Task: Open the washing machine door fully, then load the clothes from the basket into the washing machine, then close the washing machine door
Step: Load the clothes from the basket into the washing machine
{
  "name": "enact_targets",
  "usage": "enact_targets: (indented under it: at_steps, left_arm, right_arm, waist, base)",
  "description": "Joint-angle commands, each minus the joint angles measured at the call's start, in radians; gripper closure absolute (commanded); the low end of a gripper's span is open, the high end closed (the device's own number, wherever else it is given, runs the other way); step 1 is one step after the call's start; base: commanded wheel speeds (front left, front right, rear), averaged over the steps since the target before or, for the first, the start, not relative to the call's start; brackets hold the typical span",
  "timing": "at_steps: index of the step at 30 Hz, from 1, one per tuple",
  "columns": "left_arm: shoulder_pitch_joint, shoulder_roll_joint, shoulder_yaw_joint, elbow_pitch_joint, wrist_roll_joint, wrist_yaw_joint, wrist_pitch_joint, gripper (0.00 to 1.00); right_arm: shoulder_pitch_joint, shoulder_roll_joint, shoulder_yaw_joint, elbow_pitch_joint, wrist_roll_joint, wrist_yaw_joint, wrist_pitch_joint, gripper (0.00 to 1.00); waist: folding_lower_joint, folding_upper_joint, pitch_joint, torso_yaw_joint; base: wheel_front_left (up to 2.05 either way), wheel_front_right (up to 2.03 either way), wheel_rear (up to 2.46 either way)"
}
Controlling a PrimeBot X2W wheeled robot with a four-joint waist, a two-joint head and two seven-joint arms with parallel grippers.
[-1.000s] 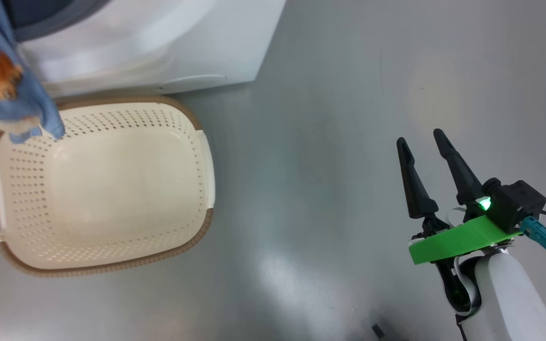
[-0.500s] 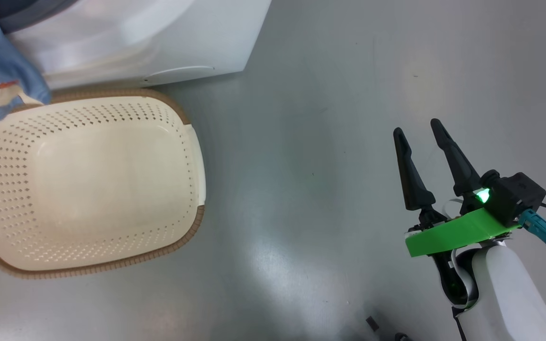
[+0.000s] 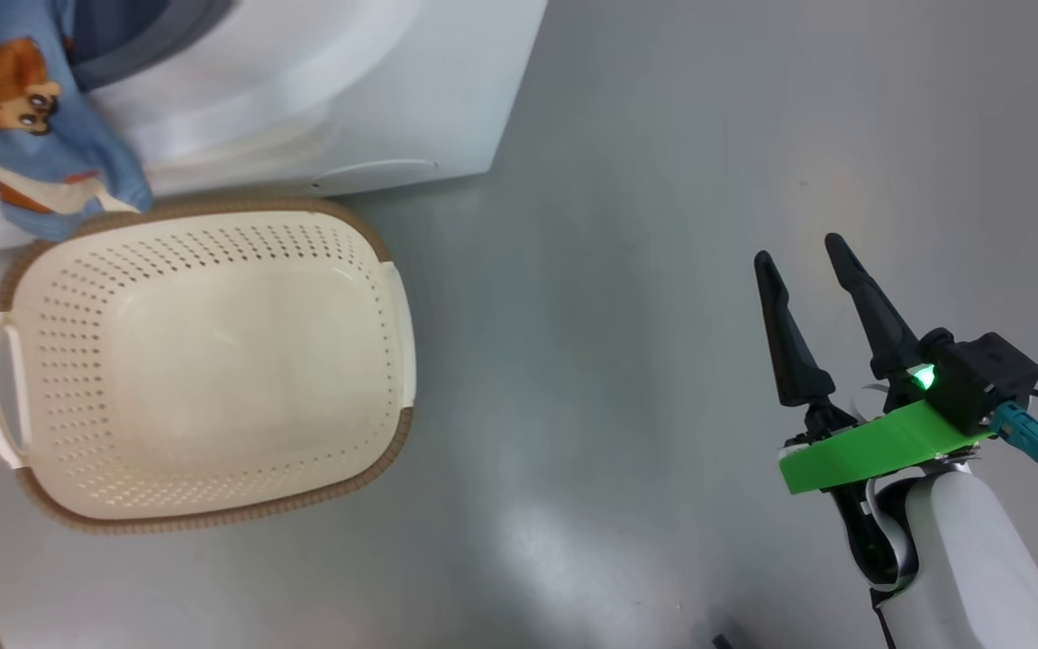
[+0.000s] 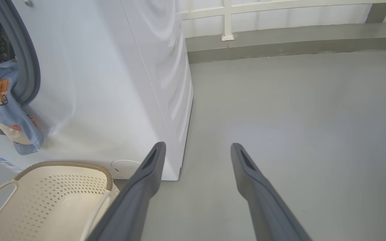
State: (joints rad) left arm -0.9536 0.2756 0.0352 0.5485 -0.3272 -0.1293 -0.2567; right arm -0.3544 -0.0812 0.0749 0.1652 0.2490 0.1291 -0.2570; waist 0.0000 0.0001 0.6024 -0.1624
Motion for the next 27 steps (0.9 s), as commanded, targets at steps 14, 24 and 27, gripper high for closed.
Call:
enact_targets:
  at_steps: [14, 24, 27]
  left_arm:
    - [0.290, -0.027, 0.031, -0.161, 0.002, -0.001, -0.005, 0.00]
    - [0.498, -0.081, 0.062, -0.272, 0.021, -0.001, -0.005, 0.00]
    - [0.551, -0.101, 0.077, -0.310, 0.019, -0.001, -0.005, 0.00]
  right_arm:
    - [0.053, -0.036, -0.011, -0.025, -0.005, 0.002, -0.005, 0.00]
    - [0.060, -0.050, -0.023, -0.023, -0.006, 0.002, -0.005, 0.00]
    - [0.062, -0.054, -0.026, -0.023, -0.004, 0.002, -0.005, 0.00]
  waist:
    - [0.0000, -0.0001, -0.058, 0.076]
    - [0.0000, -0.0001, -0.071, 0.109]
    - [0.0000, -0.0001, -0.074, 0.115]
  base:
    - [0.00, 0.00, 0.00]
    - [0.00, 0.00, 0.00]
    - [0.00, 0.00, 0.00]
